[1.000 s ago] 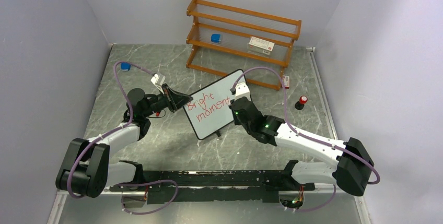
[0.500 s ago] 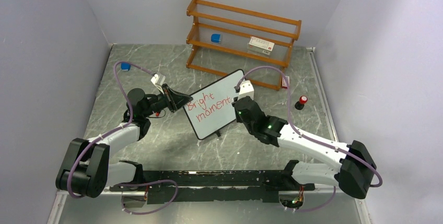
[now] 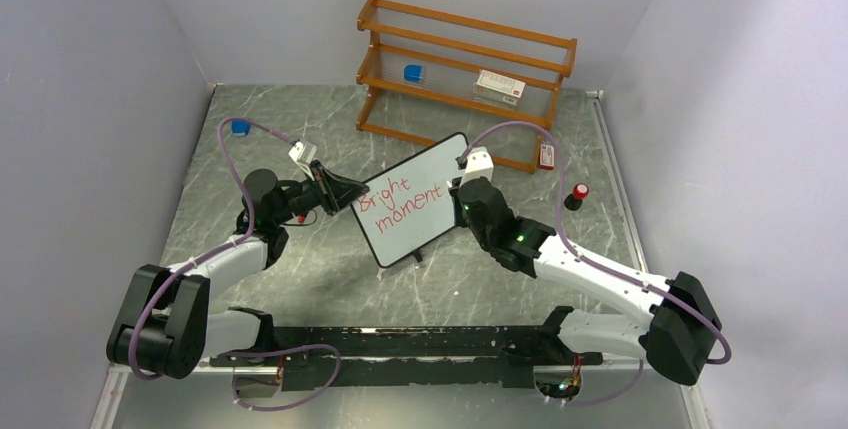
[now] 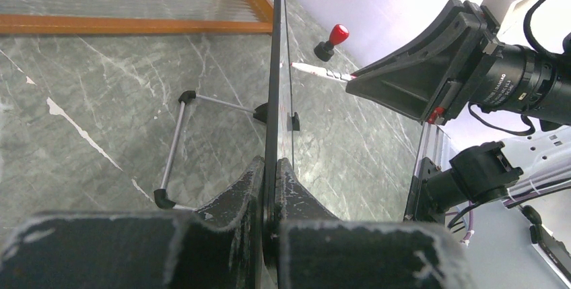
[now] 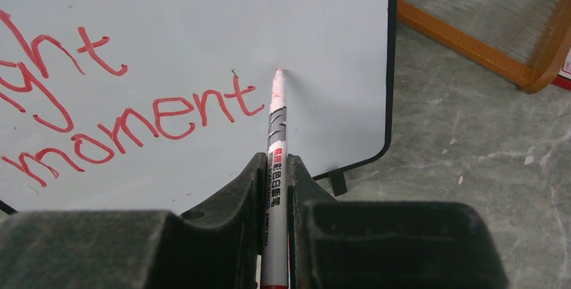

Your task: Write a sentence on the whiteboard

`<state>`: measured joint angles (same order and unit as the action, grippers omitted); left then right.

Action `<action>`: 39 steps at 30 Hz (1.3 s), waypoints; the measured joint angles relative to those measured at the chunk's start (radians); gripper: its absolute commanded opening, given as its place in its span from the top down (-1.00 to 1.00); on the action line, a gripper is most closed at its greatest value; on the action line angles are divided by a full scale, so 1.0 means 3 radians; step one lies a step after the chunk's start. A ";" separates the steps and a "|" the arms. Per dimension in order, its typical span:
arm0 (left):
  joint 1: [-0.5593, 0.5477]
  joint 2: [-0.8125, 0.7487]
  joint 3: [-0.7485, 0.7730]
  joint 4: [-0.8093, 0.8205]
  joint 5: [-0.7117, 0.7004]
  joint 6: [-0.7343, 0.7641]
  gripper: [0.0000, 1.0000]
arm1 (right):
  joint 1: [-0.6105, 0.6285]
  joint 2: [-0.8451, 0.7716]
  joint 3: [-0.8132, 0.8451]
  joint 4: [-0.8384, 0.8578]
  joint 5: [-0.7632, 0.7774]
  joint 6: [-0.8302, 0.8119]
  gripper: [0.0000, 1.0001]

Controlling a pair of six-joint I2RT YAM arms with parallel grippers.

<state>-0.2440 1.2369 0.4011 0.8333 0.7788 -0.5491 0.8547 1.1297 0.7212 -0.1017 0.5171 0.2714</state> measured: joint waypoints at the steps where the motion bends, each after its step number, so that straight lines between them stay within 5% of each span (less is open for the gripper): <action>1: 0.0000 0.0000 0.0000 0.0000 0.0000 0.0000 0.90 | -0.0001 0.0003 0.0000 0.0003 -0.0019 0.0001 1.00; 39: 0.0000 0.0000 0.0000 -0.0003 -0.0003 0.0000 0.90 | -0.0023 0.0056 0.0000 0.0015 -0.0220 -0.0046 1.00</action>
<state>-0.2440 1.2369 0.4011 0.8326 0.7780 -0.5491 0.8478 1.1465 0.7212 -0.0971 0.4511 0.2577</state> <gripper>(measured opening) 0.099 0.158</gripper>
